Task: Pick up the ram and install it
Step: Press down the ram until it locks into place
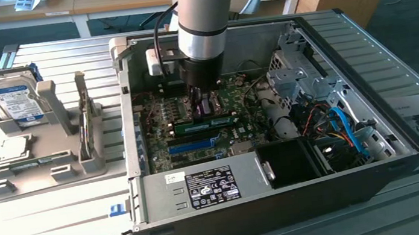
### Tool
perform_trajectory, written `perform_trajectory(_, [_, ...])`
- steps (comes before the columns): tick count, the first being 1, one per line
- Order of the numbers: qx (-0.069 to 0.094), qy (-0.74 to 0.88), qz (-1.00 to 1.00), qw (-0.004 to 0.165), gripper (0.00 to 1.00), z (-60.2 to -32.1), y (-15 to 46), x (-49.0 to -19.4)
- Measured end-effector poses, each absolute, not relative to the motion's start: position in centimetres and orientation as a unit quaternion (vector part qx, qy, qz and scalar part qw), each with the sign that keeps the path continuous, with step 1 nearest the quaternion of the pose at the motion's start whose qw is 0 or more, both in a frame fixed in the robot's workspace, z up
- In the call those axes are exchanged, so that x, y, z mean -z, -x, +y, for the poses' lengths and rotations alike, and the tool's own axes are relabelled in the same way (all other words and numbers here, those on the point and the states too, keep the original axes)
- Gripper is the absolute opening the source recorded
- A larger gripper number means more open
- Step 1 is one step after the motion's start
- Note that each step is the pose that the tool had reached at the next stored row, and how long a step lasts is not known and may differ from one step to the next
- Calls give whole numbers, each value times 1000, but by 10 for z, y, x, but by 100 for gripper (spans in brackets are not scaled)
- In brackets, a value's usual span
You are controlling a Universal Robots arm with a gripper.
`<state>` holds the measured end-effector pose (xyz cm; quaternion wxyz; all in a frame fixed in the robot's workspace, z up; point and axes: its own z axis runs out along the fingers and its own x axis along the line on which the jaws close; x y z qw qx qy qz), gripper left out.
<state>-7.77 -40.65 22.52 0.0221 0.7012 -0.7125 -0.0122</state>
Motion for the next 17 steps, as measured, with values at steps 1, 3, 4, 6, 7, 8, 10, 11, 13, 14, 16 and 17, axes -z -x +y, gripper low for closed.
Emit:
perform_trajectory(1, [12, -701, -713, 22, 10, -407, 78, -225])
perform_trajectory(3, [12, -701, -713, 22, 10, -407, 78, -225])
perform_trajectory(4, [12, -701, -713, 22, 10, -407, 78, -224])
perform_trajectory(6, [12, -701, -713, 22, 10, -407, 78, -224])
perform_trajectory(7, [12, -701, -713, 22, 10, -407, 78, -224])
perform_trajectory(8, [12, -701, -713, 22, 10, -407, 78, -224])
perform_trajectory(10, [12, -701, -713, 22, 10, -407, 78, -224])
perform_trajectory(11, [12, -701, -713, 22, 10, -407, 78, -224])
perform_trajectory(13, [12, -701, -713, 22, 10, -407, 78, -224])
perform_trajectory(14, [12, -701, -713, 22, 10, -407, 78, -224])
perform_trajectory(16, [12, -701, -713, 22, 10, -407, 78, -223])
perform_trajectory(17, [12, -701, -713, 22, 10, -407, 78, -223])
